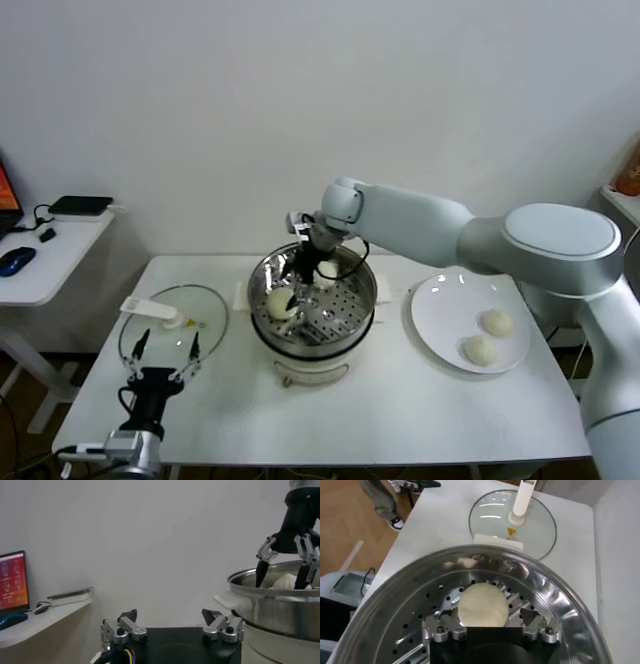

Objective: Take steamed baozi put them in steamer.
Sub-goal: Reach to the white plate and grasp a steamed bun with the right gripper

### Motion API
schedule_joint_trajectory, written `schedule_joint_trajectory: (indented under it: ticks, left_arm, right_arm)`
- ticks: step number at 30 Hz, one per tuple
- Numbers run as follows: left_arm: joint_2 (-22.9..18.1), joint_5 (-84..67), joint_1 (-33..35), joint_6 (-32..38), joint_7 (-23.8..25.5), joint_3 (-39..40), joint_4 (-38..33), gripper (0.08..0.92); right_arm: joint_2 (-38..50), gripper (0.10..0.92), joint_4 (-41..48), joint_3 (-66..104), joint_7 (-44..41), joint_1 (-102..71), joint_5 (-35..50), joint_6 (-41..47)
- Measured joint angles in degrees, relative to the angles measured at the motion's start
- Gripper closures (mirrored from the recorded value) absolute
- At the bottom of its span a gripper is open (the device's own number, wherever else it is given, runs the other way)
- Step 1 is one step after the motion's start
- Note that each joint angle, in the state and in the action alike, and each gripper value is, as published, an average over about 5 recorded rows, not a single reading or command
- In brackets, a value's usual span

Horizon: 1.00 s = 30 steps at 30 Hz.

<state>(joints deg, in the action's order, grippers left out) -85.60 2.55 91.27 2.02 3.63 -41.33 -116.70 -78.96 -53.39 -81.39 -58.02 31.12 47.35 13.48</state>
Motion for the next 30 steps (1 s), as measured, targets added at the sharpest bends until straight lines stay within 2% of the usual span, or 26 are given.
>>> schedule_joint_trajectory:
  ticks: [12,19,30]
  left_arm:
    - [-0.04,0.59,-0.25,-0.46,0.0,0.63,-0.53,0.177]
    - [-0.37,1.08,-0.68,-0.8,0.01,1.5,-1.16,0.177]
    - [-0.24,0.22,-0.03,-0.12,0.03,2.31,-2.25,0.177]
  right_arm:
    - [12.88,0.203,-10.49,-6.39,-4.38,11.42,-0.42,-2.56]
    - [22.7,0.203,-14.23,-9.2,-6.9,14.39,-7.35,-5.03]
    - [35.13,0.203,-14.89,-8.84,-9.19,11.43,-19.75,-8.38]
